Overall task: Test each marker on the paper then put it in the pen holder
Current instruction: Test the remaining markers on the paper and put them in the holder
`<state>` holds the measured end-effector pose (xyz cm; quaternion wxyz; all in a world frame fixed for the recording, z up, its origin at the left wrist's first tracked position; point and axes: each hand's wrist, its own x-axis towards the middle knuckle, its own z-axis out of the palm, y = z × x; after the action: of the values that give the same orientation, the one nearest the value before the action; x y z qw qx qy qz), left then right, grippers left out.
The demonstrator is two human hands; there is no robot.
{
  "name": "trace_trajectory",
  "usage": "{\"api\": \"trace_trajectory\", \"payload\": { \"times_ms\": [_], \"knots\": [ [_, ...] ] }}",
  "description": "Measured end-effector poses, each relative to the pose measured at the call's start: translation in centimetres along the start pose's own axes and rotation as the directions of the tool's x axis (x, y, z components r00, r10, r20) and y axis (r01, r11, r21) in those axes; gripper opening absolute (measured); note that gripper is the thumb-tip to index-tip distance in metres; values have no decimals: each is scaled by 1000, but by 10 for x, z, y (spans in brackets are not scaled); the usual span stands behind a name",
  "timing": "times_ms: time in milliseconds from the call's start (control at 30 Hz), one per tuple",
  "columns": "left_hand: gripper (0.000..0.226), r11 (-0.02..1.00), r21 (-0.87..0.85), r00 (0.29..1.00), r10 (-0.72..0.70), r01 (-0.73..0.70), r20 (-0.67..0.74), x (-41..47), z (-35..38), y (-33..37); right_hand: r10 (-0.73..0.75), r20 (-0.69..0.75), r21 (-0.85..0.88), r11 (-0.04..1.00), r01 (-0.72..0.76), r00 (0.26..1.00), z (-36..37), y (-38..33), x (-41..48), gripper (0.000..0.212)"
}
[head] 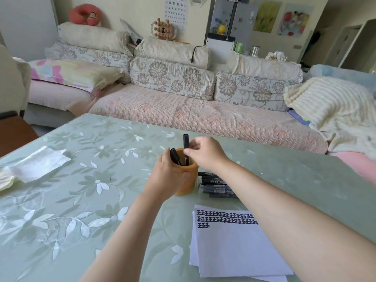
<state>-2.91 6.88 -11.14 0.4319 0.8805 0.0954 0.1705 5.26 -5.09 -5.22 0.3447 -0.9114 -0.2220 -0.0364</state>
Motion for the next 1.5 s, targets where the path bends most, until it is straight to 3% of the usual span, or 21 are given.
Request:
{"api": "trace_trajectory", "payload": {
  "times_ms": [67, 133, 233, 300, 400, 467, 633, 900, 1133, 1267, 1400, 1500],
  "knots": [
    [66, 1000, -28, 1000, -3, 2, -13, 1, -2, 1, 24, 63, -136, 991, -16, 998, 4, 5, -1, 10],
    [60, 999, -48, 1000, -6, 5, -12, 0, -5, 4, 26, 88, -266, 964, -1, 996, 5, 9, -2, 12],
    [64, 999, -43, 1000, -1, 0, -27, 1, -4, 5, 20, 200, -277, 960, 37, 980, 2, 11, -1, 24],
    [78, 999, -44, 1000, -5, 4, -25, -1, -1, 2, -20, 245, -228, 971, 77, 969, -4, 13, -2, 29],
    [102, 999, -33, 1000, -8, 8, -20, -2, 4, 0, -37, 180, -165, 984, 67, 983, -22, 23, -7, 20],
    [102, 1000, -15, 999, -13, 13, -45, 0, 7, -1, -26, 152, -267, 961, 66, 988, -34, 40, -13, 15],
    [100, 1000, -1, 997, -24, 24, -67, 5, 9, -1, 131, 281, -551, 833, 48, 951, -48, 81, -32, 16],
    [101, 1000, 13, 996, 0, 1, -84, 2, 10, -2, 44, 294, -603, 784, 149, 955, -40, 90, -28, 18],
    [96, 999, 45, 996, 33, -29, -78, 0, 10, -1, -18, 343, -614, 753, 238, 939, -41, 88, -32, 17],
    [92, 984, 122, 968, 153, -130, -198, -3, 7, 3, -131, 245, -614, 746, 259, 961, -54, 78, -54, 19],
    [59, 928, 201, 894, 361, -315, -265, -17, 4, 17, -167, 146, -461, 860, 216, 975, -61, 73, -89, 18],
    [35, 851, 206, 847, 514, -483, -135, -33, 12, 26, -122, 124, -255, 955, 150, 985, -56, 77, -116, 21]
  ]
}}
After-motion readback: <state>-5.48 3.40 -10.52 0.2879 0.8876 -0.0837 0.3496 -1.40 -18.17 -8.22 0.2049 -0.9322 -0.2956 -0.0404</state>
